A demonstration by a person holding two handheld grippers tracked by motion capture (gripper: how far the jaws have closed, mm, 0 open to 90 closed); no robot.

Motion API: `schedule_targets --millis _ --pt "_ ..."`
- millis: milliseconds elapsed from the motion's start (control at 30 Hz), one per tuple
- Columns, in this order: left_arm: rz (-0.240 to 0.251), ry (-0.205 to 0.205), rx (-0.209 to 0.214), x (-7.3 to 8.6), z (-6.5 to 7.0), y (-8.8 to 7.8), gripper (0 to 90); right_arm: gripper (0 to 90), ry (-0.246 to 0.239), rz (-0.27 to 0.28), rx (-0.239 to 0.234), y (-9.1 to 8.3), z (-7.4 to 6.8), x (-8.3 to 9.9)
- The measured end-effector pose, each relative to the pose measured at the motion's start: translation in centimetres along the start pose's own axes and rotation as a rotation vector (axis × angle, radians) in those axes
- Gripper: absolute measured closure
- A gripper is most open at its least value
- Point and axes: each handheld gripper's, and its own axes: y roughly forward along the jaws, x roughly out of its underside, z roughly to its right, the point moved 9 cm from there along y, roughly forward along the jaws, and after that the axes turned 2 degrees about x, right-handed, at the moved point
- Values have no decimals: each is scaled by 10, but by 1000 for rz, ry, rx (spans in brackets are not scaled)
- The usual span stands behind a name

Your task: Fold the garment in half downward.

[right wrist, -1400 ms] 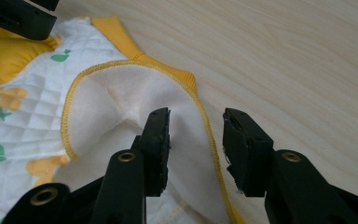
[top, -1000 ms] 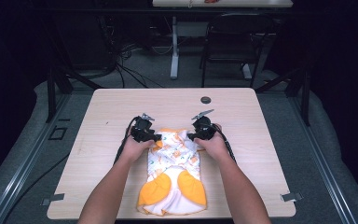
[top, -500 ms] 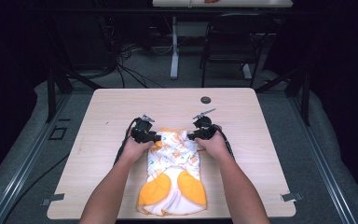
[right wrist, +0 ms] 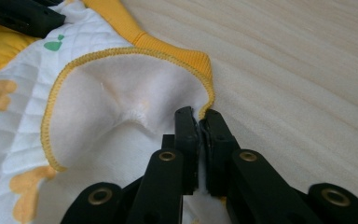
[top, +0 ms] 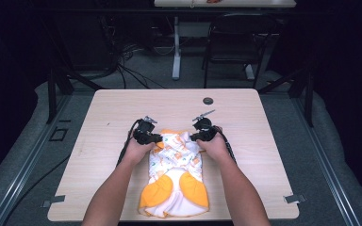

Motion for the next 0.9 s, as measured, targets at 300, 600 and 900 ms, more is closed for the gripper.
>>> schedule_targets --millis 300,600,900 --pt "31 -4 -10 -8 1 -10 843 877 -29 17 7 -9 -1 -5" --pt "82 41 -5 -24 6 -34 845 878 -65 70 -5 -32 -4 -17" --pt "130 44 -3 -29 7 -51 845 877 -129 136 -8 -54 -14 -28"
